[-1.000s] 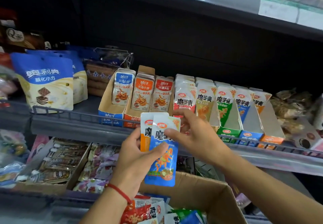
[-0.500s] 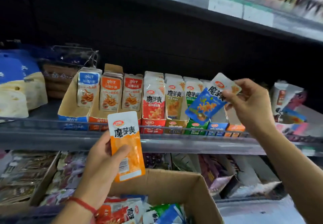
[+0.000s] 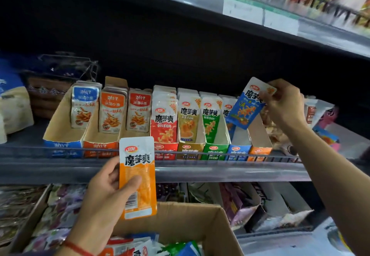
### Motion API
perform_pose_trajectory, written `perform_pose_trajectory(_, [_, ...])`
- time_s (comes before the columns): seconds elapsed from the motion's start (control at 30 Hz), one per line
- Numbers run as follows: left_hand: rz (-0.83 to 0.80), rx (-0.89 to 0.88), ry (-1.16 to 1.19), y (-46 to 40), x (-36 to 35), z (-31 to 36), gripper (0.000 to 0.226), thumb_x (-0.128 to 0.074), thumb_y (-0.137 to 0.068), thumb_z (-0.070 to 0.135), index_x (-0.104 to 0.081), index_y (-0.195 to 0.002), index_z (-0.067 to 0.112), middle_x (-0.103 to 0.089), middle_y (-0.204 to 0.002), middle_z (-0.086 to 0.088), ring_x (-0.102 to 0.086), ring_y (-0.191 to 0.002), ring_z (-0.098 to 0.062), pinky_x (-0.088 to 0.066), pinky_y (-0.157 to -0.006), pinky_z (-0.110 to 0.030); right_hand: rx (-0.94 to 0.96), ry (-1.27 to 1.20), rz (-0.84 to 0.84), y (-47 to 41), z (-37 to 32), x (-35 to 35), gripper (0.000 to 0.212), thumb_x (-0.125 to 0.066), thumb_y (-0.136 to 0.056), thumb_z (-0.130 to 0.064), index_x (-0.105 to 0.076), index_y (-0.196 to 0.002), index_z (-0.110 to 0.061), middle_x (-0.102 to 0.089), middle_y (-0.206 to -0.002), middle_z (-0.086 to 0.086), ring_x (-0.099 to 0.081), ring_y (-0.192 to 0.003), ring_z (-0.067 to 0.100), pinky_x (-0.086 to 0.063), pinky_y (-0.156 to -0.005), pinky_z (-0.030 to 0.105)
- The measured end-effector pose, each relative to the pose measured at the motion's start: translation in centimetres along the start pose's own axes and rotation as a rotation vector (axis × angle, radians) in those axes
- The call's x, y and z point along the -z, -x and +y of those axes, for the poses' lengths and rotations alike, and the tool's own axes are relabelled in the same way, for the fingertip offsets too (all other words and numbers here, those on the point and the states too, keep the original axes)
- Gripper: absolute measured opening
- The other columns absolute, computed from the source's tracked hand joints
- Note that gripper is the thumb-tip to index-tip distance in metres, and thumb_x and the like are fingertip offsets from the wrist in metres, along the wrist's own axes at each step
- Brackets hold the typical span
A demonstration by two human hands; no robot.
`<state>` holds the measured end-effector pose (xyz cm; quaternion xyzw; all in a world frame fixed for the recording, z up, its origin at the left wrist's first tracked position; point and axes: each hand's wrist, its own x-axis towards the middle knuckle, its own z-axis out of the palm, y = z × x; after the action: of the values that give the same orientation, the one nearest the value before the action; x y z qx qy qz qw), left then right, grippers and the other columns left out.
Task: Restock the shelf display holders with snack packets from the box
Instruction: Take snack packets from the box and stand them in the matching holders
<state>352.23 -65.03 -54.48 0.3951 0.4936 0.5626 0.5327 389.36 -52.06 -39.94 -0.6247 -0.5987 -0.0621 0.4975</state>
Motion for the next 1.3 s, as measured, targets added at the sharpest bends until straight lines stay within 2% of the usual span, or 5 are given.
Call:
perform_pose_trajectory(0.33, [0.003,-0.002,-0.043,-0.7,-0.4,0.0,0.049,-0.072,-0.085,0.003,-0.061,-0.124,0.031,-0.078,-0.105,0.004,-0.076,-0.093,-0.017,-0.06,-0.081,-0.049,0.146,0.242,-0.368,0.3,2.0,-5.2,0.01,-0.07,-0.096,-0.019,-0.07,-0.106,-0.016,-0.063,-0.098,-0.003,-0.059,-0.088,0.017,-0.042,-0.066,0.027])
perform_pose_trajectory(0.87, [-0.033,-0.046,-0.079,-0.5,-0.1,0.1,0.049,-0.074,-0.084,0.002,-0.061,-0.124,0.027,-0.079,-0.105,0.002,-0.076,-0.095,-0.017,-0.06,-0.085,-0.049,0.109,0.115,-0.1,3.9,-0.2,-6.2,0.032,-0.07,-0.096,-0.021,-0.059,-0.126,-0.019,-0.059,-0.122,0.001,-0.06,-0.081,0.007,-0.05,-0.075,0.032])
perform_pose_trajectory(1.0, [-0.051,-0.058,-0.095,0.0,-0.4,-0.1,0.043,-0.076,-0.083,0.001,-0.063,-0.12,0.019,-0.079,-0.103,-0.003,-0.076,-0.095,-0.021,-0.06,-0.087,-0.052,0.291,-0.059,-0.399,10.9,-5.4,-5.0,0.025,-0.063,-0.099,-0.026,-0.06,-0.123,-0.022,-0.063,-0.108,-0.014,-0.063,-0.087,0.0,-0.053,-0.072,0.017])
perform_pose_trajectory(1.13, [-0.135,0.026,0.029,0.9,-0.8,-0.2,0.042,-0.07,-0.083,-0.003,-0.063,-0.121,0.013,-0.078,-0.103,-0.012,-0.076,-0.092,-0.029,-0.059,-0.082,-0.048,0.377,-0.226,-0.771,17.5,-7.6,-4.3,0.057,-0.059,-0.102,-0.015,-0.037,-0.151,-0.035,-0.053,-0.131,-0.024,-0.065,-0.099,0.006,-0.055,-0.082,0.021])
perform_pose_trajectory(1.3, [-0.344,0.187,0.156,2.9,-2.1,-0.2,0.051,-0.07,-0.076,-0.003,-0.058,-0.125,0.005,-0.074,-0.103,-0.026,-0.073,-0.076,-0.028,-0.061,-0.06,-0.034,-0.183,-0.976,-1.046,21.2,-8.1,-4.5,0.054,-0.051,-0.105,-0.005,-0.036,-0.154,-0.024,-0.063,-0.141,0.007,-0.061,-0.128,0.03,-0.049,-0.108,0.05])
